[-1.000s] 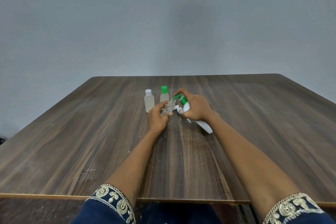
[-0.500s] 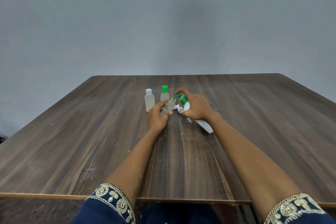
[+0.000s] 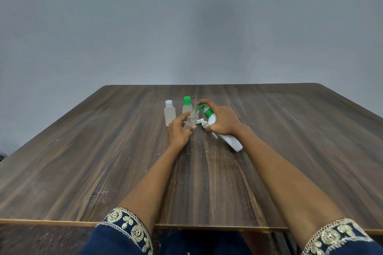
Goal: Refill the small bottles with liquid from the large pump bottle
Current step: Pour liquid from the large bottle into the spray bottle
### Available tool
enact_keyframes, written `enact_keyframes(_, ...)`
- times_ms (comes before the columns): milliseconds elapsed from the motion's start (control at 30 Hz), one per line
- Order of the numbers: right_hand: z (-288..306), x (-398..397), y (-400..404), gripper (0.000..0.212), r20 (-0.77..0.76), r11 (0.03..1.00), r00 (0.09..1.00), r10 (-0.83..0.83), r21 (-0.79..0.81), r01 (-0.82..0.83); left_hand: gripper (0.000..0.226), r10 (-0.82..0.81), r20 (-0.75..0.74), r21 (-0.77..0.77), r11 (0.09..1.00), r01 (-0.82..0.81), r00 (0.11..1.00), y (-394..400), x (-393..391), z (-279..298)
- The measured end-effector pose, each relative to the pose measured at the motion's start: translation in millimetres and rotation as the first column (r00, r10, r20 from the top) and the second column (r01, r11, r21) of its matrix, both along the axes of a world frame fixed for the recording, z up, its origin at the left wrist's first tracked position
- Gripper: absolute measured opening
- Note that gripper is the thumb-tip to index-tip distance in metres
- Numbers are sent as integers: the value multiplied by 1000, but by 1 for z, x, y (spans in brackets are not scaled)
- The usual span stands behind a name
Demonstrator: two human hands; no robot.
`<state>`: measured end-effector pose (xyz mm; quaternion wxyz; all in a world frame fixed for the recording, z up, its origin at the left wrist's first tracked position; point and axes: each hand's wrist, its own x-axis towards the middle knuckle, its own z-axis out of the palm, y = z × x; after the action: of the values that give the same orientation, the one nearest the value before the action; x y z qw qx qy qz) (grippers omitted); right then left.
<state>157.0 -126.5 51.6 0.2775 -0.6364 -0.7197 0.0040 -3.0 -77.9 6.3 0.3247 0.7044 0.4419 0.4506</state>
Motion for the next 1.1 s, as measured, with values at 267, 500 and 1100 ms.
enact_keyframes(267,-3,-2,0,62,-32,999,999,-26,28,27,50,-13,-6,4,1000,13,1000,-4,1,3)
enact_keyframes(500,-2,-1,1,71,-32,1000,999,-9,15,9,50,-12,17,14,1000,12,1000,-4,2,7)
enact_keyframes(1100,-2,2,0,68,-65,998,998,-13,53,17,51,-13,-5,-9,1000,13,1000,-5,5,10)
